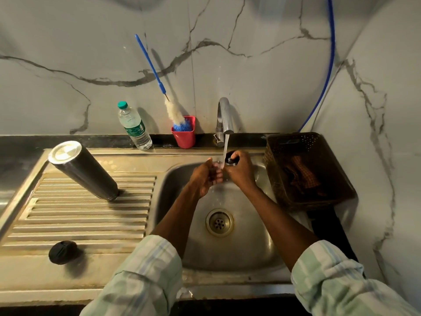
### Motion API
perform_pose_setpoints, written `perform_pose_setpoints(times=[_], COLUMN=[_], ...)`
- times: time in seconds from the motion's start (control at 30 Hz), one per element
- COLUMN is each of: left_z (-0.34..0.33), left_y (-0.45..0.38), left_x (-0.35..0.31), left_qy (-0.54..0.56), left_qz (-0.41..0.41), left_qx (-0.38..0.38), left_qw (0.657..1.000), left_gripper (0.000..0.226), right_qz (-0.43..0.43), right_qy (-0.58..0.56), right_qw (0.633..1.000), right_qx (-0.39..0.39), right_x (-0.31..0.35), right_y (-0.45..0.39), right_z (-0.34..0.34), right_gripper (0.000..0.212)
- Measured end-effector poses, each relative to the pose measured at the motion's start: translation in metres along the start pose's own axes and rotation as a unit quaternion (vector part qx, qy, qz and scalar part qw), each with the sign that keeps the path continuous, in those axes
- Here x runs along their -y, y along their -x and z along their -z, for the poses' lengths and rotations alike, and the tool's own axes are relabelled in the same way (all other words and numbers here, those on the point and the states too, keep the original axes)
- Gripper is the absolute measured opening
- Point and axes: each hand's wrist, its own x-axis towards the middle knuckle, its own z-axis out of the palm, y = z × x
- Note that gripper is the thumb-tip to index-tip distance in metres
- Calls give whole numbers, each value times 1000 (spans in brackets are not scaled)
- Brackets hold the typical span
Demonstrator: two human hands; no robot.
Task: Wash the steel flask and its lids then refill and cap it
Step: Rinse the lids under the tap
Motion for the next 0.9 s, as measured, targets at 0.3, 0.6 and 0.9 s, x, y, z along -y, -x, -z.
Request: perform_pose_setpoints(times=[0.3, 0.6, 0.9], left_z=[3, 5, 4], left_y=[-4, -1, 3], left_x=[-4, 2, -3], left_qy=[5, 4, -4], left_qz=[-16, -22, -49], left_qx=[-26, -17, -13], left_qw=[1000, 1000, 999], left_gripper=[26, 25, 27], right_qz=[-79, -86, -259], right_qy=[-13, 8, -178], right_qw=[990, 977, 933], right_qx=[120, 195, 176], right_x=[4, 5, 18], right_y=[2, 3, -6], right_z=[7, 7, 5], right_gripper=[27, 19, 43])
